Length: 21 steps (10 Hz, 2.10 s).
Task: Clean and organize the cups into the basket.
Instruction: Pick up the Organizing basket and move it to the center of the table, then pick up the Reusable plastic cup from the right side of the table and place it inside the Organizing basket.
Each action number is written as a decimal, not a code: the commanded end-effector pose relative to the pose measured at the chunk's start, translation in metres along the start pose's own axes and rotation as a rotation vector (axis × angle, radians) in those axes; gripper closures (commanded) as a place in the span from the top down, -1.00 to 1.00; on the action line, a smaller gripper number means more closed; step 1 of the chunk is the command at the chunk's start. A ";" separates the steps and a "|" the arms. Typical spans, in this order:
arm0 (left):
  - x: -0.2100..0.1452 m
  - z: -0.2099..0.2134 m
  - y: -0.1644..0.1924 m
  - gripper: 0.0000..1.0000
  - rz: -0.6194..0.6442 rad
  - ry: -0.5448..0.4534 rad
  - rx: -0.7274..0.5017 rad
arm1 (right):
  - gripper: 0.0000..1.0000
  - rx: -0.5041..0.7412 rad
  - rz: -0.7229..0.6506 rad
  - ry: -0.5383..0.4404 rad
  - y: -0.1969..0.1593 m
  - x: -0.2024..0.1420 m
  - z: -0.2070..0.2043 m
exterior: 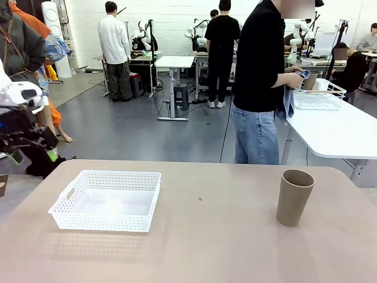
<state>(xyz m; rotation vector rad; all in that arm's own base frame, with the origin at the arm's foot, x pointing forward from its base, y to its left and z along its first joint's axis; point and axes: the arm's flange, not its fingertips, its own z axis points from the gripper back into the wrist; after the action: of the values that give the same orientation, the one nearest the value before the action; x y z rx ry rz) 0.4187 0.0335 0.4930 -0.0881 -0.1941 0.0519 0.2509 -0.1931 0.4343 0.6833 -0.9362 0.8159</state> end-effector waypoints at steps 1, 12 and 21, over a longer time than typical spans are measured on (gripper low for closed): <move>-0.006 -0.027 -0.008 1.00 0.025 -0.043 0.044 | 1.00 -0.006 0.008 -0.017 0.005 0.011 0.001; -0.029 -0.095 -0.036 1.00 0.000 -0.041 0.057 | 1.00 -0.006 0.008 -0.017 0.005 0.011 0.001; -0.029 -0.095 -0.036 1.00 0.000 -0.041 0.057 | 1.00 0.267 0.446 0.051 -0.081 0.004 -0.078</move>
<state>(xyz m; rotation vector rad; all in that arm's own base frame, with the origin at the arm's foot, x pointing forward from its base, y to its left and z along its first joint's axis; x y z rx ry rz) 0.4093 -0.0124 0.3982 -0.0417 -0.2217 0.0549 0.3290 -0.1531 0.3946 0.6490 -0.9239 1.3635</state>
